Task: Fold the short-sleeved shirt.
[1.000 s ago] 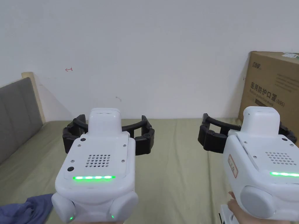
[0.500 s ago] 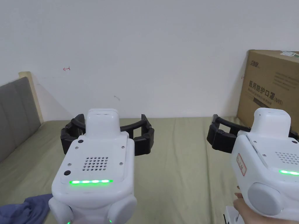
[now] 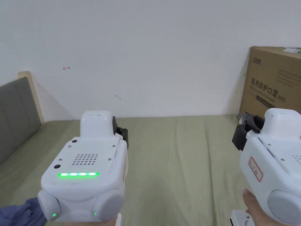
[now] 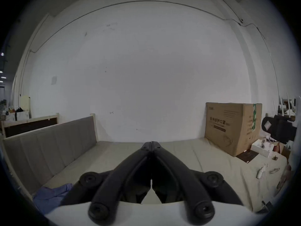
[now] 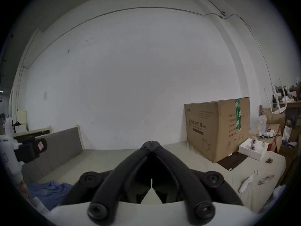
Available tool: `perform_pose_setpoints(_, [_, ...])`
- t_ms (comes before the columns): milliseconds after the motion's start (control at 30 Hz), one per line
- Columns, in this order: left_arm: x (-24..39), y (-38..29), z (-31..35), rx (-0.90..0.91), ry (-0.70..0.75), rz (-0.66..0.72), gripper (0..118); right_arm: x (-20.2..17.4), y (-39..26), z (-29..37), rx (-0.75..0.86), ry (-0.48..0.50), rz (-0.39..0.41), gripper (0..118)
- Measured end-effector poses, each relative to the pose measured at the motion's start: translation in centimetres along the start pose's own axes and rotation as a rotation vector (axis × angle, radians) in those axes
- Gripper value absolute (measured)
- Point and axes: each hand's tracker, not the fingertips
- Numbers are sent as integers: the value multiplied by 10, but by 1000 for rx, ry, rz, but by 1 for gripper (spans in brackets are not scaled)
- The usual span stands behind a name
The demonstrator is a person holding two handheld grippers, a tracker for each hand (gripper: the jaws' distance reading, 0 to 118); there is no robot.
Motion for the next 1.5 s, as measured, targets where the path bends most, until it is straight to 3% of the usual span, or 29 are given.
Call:
perform_pose_setpoints(200, [-1,-6,-6,-42,-31,7,0,1,-10,-8,-48,-9,8,0])
perform_pose_setpoints(333, [-28,-13,5,-71,-15,-24,0,-27,-22,-16,-59,25,23,0])
perform_pose_setpoints(467, [-92,-22,32,-92,139,-49,0,-90,-38,-25,-93,176,5,0])
perform_pose_setpoints(700, [-213,-33,107,-90,476,27,0,-227,-61,-12,-152,564,64,0])
perform_pose_setpoints(867, [-247,-41,128,-97,521,37,0,-277,-72,4,-168,696,95,0])
perform_pose_setpoints(933, [-264,-47,126,-145,493,95,0,-282,-74,2,-210,723,84,0])
perform_pose_setpoints(1000, [-295,-61,108,-305,405,189,0,-281,-79,-1,-267,737,93,0])
perform_pose_setpoints(1100, [-337,-95,70,-587,282,307,0,-273,-91,-7,-296,711,136,0])
perform_pose_setpoints(1167, [-362,-121,51,-649,203,417,0,-270,-101,-10,-310,685,188,0])
perform_pose_setpoints(1367, [-408,-190,-25,-856,264,442,1,-263,-124,-33,-404,662,188,0])
perform_pose_setpoints(1400, [-416,-204,-37,-885,263,459,10,-263,-128,-35,-415,661,195,0])
perform_pose_setpoints(1500, [-422,-242,-60,-999,299,460,93,-262,-138,-42,-439,661,215,0])
